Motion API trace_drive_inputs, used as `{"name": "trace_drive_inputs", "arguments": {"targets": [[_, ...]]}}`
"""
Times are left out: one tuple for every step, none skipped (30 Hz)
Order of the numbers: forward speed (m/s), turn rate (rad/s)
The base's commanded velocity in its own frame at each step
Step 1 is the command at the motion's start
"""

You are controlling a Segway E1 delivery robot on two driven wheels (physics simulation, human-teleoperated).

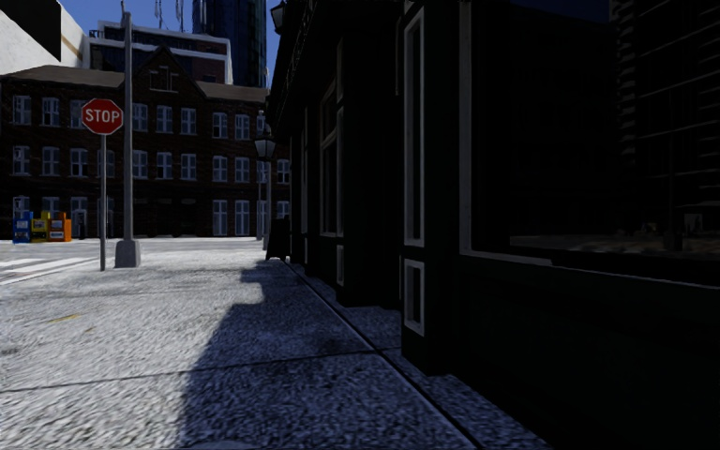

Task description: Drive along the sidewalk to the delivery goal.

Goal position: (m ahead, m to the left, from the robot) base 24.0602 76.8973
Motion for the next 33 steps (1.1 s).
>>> {"name": "trace_drive_inputs", "arguments": {"targets": [[2.0,0.79],[2.0,0.79],[2.0,0.79],[2.0,0.79],[2.0,0.79],[2.0,0.79],[2.0,0.79],[2.0,0.79],[2.0,0.79],[2.0,0.79],[2.0,0.79],[2.0,0.79],[2.0,0.79],[2.0,0.74],[2.0,0.72],[2.0,0.71],[2.0,0.71],[2.0,0.71],[2.0,0.71],[2.0,0.62],[2.0,0.62],[2.0,0.0],[2.0,0.0],[2.0,0.0],[2.0,0.0],[2.0,0.0],[2.0,0.0],[2.0,0.0],[2.0,0.0],[2.0,0.0],[2.0,0.0],[2.0,0.0],[2.0,0.0]]}}
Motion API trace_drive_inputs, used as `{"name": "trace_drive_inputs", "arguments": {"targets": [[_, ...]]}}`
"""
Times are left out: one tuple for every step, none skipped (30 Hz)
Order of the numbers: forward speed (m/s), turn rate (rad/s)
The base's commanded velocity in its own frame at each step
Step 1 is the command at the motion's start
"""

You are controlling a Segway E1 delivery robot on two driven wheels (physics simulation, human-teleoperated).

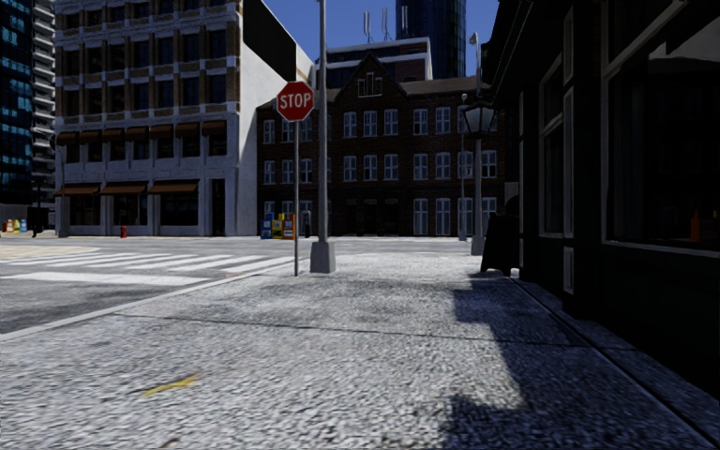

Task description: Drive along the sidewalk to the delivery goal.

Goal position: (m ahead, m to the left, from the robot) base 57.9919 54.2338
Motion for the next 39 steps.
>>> {"name": "trace_drive_inputs", "arguments": {"targets": [[2.0,0.0],[2.0,0.0],[2.0,0.0],[2.0,0.0],[2.0,0.0],[2.0,0.0],[2.0,0.0],[2.0,0.0],[2.0,0.0],[2.0,0.0],[2.0,0.0],[2.0,0.0],[2.0,0.0],[2.0,0.0],[2.0,0.0],[2.0,-0.02],[2.0,-0.02],[2.0,-0.18],[2.0,-0.32],[2.0,-0.35],[2.0,-0.35],[2.0,-0.36],[2.0,-0.37],[2.0,-0.38],[2.0,-0.38],[2.0,-0.38],[2.0,-0.39],[2.0,-0.39],[2.0,-0.39],[2.0,-0.39],[2.0,-0.39],[2.0,-0.39],[2.0,-0.39],[2.0,-0.39],[2.0,-0.39],[2.0,-0.39],[2.0,-0.39],[2.0,-0.39],[2.0,-0.39]]}}
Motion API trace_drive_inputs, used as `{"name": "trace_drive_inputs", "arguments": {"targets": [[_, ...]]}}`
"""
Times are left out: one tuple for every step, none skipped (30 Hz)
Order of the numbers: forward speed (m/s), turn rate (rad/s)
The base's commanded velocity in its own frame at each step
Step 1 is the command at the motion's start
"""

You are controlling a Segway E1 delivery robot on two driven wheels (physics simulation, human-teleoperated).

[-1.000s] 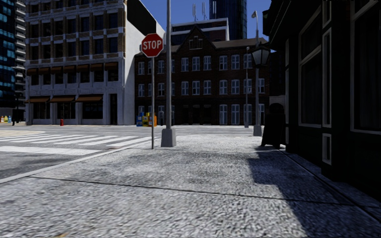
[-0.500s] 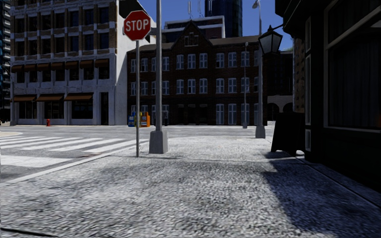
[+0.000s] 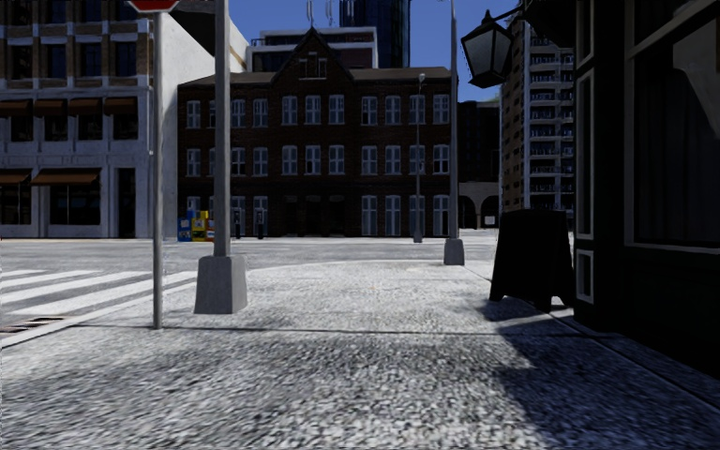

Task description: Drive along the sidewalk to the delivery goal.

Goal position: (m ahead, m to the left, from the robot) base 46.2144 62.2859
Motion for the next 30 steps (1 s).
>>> {"name": "trace_drive_inputs", "arguments": {"targets": [[2.0,-0.39],[2.0,-0.39],[2.0,-0.39],[2.0,-0.39],[2.0,-0.39],[2.0,-0.39],[2.0,-0.39],[2.0,-0.39],[2.0,0.0],[2.0,0.0],[2.0,0.0],[2.0,0.0],[2.0,0.0],[2.0,0.0],[2.0,0.0],[2.0,0.0],[2.0,0.0],[2.0,0.0],[2.0,0.05],[2.0,0.19],[2.0,0.19],[2.0,0.3],[2.0,0.39],[2.0,0.43],[2.0,0.43],[2.0,0.44],[2.0,0.44],[2.0,0.49],[2.0,0.49],[2.0,0.51]]}}
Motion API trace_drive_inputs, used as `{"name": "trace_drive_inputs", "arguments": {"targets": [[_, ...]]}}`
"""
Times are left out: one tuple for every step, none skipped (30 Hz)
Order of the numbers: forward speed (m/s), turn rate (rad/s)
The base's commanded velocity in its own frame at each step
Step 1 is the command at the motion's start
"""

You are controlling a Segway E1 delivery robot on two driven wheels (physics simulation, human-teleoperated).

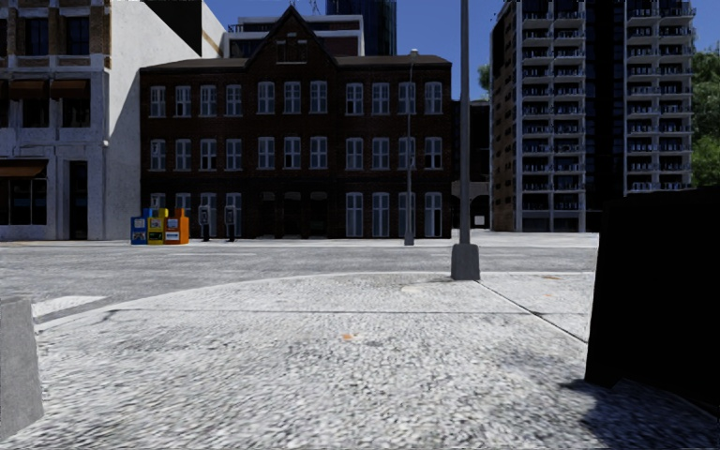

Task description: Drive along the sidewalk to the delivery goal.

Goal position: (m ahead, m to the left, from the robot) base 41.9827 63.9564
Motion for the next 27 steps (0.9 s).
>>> {"name": "trace_drive_inputs", "arguments": {"targets": [[2.0,0.52],[2.0,0.55],[2.0,0.55],[2.0,0.58],[2.0,0.62],[2.0,0.63],[2.0,0.63],[2.0,0.64],[2.0,0.64],[2.0,0.64],[2.0,0.64],[2.0,0.64],[2.0,0.66],[2.0,0.67],[2.0,0.67],[2.0,0.67],[2.0,0.68],[2.0,0.7],[2.0,0.7],[2.0,0.7],[2.0,0.71],[2.0,0.71],[2.0,0.71],[2.0,0.71],[2.0,0.71],[2.0,0.74],[2.0,0.75]]}}
